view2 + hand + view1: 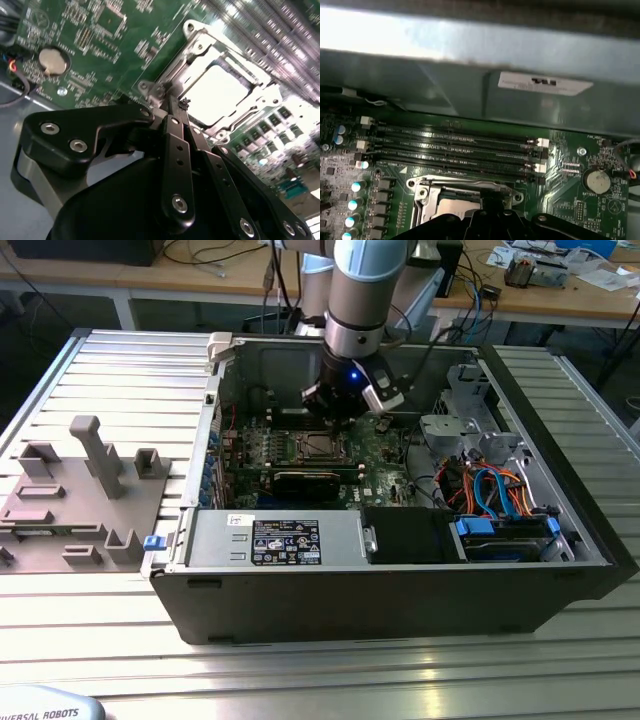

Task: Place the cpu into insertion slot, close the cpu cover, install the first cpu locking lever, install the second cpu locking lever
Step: 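Install the first cpu locking lever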

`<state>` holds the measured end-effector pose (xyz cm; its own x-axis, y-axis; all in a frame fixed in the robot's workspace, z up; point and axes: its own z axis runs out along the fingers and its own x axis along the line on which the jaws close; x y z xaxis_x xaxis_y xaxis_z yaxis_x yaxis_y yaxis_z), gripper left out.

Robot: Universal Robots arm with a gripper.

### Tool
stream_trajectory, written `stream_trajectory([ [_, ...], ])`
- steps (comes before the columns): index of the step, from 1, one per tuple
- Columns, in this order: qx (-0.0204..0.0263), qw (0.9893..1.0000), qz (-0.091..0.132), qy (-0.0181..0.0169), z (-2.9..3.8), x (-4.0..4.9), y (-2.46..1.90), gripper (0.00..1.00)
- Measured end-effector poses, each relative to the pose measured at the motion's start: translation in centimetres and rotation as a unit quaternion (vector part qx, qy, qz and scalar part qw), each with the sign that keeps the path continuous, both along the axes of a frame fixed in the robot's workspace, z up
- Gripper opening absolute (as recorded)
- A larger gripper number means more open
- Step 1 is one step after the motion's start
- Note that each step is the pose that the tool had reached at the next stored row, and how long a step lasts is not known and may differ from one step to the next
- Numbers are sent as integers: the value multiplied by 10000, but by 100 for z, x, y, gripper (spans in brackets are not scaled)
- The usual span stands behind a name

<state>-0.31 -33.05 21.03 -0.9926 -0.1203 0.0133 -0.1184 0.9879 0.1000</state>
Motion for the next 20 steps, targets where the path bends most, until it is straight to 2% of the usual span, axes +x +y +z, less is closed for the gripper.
stream_trajectory([
  [5,0,10000,0,0,0,0,-92,11],
  [7,0,10000,0,0,0,0,-154,11],
  [8,0,10000,0,0,0,0,-167,11],
  [10,1,10000,0,0,0,0,-184,11],
  [14,0,10000,0,0,34,0,-185,11],
  [15,-1,10000,0,0,55,0,-185,11],
  [17,-2,10000,1,0,146,0,-185,11],
  [18,-44,10000,1,0,167,0,-185,11],
  [19,-176,9998,0,0,170,0,-185,11],
  [20,-279,9996,0,0,170,0,-185,11],
])
